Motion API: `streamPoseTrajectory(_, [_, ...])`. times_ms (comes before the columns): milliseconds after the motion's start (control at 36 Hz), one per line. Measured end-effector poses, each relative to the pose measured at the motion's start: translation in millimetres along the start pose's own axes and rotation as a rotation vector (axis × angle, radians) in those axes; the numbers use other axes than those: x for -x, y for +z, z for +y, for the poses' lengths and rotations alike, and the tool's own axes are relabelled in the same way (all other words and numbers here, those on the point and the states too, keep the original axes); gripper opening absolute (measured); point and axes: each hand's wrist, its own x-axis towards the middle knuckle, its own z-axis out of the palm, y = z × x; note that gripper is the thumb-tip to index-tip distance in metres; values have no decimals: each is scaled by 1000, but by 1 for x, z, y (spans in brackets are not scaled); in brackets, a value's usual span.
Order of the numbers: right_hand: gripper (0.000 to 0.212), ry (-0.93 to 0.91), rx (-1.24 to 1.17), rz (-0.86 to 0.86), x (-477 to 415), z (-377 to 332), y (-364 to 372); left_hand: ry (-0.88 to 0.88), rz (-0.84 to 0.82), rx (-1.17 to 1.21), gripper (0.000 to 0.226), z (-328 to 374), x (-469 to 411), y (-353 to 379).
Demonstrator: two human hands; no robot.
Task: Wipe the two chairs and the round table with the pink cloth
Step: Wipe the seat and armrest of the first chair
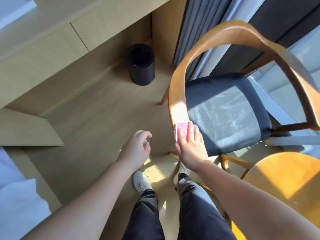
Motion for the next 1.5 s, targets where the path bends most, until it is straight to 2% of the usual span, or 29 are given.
streamPoseTrajectory(139, [63, -17, 43, -13, -20, -7, -9, -17, 43, 15, 24, -2, -7, -1])
streamPoseTrajectory(333, [63, 3, -59, 28, -70, -17, -28, -80, 113, 21, 25, 2, -26, 6])
streamPoseTrajectory(583, [64, -85, -31, 51, -128, -14, -44, -97, 176, 10, 25, 11, -45, 5])
streamPoseTrajectory(750, [61, -31, 0, 119, -163, -20, -61, -86, 194, 18, 25, 20, -53, 8])
streamPoseTrajectory(917, [65, -54, 46, 47, -165, -17, -70, -93, 168, 32, 26, 33, -54, 17])
streamPoseTrajectory(1028, [61, -263, 66, 79, -167, 11, -89, -87, 142, 23, 25, 38, -56, 22])
streamPoseTrajectory(1083, [62, -516, 16, 85, -173, 30, -98, -77, 132, 21, 24, 38, -58, 22])
streamPoseTrajectory(1139, [50, -792, 26, 147, -180, 49, -98, -75, 117, 13, 24, 38, -61, 23])
streamPoseTrajectory(1194, [41, -933, 76, 157, -187, 62, -95, -71, 112, 6, 24, 38, -64, 23])
streamPoseTrajectory(1361, [40, -1099, 126, 118, -211, 62, -94, -66, 94, -22, 27, 42, -76, 25])
streamPoseTrajectory(1500, [50, -1168, 180, 110, -225, 55, -88, -85, 133, -24, 30, 46, -92, 24])
